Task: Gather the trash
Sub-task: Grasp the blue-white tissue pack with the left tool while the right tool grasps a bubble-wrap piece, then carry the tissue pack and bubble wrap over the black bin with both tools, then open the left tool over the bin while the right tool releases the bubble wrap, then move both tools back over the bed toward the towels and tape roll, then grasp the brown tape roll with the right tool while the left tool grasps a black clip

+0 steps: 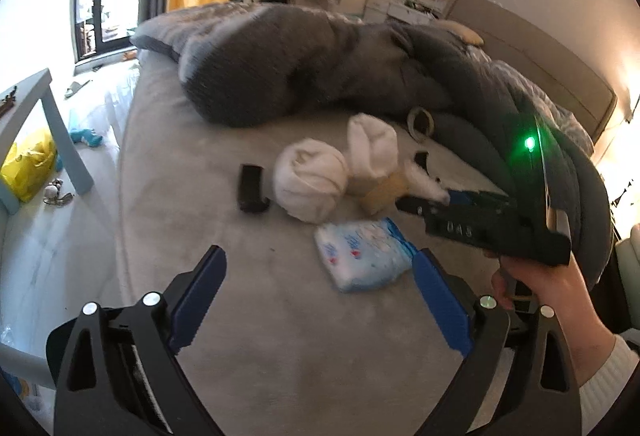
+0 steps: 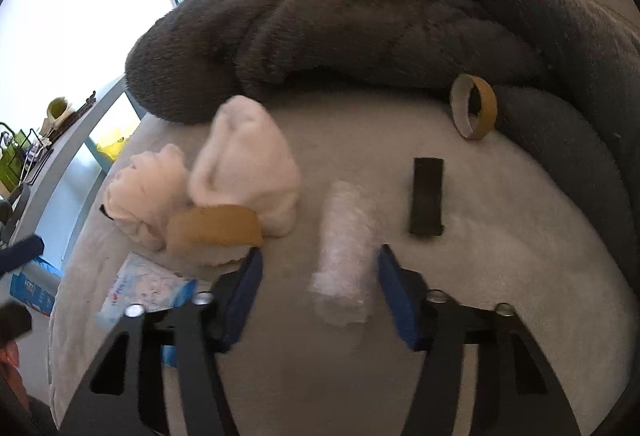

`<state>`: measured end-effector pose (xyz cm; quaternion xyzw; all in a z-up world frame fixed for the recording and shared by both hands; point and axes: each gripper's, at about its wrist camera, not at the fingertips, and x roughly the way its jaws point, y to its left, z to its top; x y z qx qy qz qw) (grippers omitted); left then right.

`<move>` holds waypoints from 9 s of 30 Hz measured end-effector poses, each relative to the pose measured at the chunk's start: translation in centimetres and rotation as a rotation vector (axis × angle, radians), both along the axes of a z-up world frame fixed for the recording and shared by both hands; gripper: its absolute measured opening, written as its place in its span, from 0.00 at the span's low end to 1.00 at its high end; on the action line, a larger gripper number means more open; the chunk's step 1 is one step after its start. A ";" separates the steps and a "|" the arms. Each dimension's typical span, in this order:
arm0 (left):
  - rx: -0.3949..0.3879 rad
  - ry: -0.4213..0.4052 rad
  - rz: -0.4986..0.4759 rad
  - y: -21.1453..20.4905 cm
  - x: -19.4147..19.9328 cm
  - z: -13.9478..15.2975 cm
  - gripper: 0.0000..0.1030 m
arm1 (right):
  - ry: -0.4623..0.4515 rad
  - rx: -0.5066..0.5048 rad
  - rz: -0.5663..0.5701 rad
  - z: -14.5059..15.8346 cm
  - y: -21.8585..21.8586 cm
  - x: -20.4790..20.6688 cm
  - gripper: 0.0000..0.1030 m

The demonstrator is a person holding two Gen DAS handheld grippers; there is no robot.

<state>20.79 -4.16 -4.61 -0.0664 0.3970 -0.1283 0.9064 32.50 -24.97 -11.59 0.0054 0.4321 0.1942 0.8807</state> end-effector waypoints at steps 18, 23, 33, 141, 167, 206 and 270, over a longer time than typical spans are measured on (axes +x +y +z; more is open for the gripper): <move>0.036 0.075 -0.044 -5.1 1.6 -3.0 0.94 | -0.025 0.015 0.013 1.1 -3.3 -0.9 0.25; 0.056 0.083 -0.008 -5.9 2.4 -3.7 0.94 | -0.059 0.032 0.005 2.4 -4.5 -1.4 0.25; 0.078 0.093 0.065 -6.5 3.3 -4.5 0.93 | -0.086 0.032 0.024 3.4 -5.2 -2.6 0.25; -0.016 0.130 0.447 33.3 -10.6 -3.3 0.64 | 0.380 -0.276 0.698 -8.7 42.8 -12.4 0.26; -0.033 -0.180 0.482 30.2 -11.2 3.9 0.59 | 0.346 -0.233 0.767 -6.0 41.4 -14.9 0.56; -0.044 -0.193 0.312 16.6 -3.0 3.5 0.73 | -0.125 0.032 0.336 7.3 17.5 -5.1 0.70; 0.093 0.042 0.145 2.7 6.8 -4.1 0.22 | -0.030 0.007 0.034 3.6 2.7 -0.4 0.47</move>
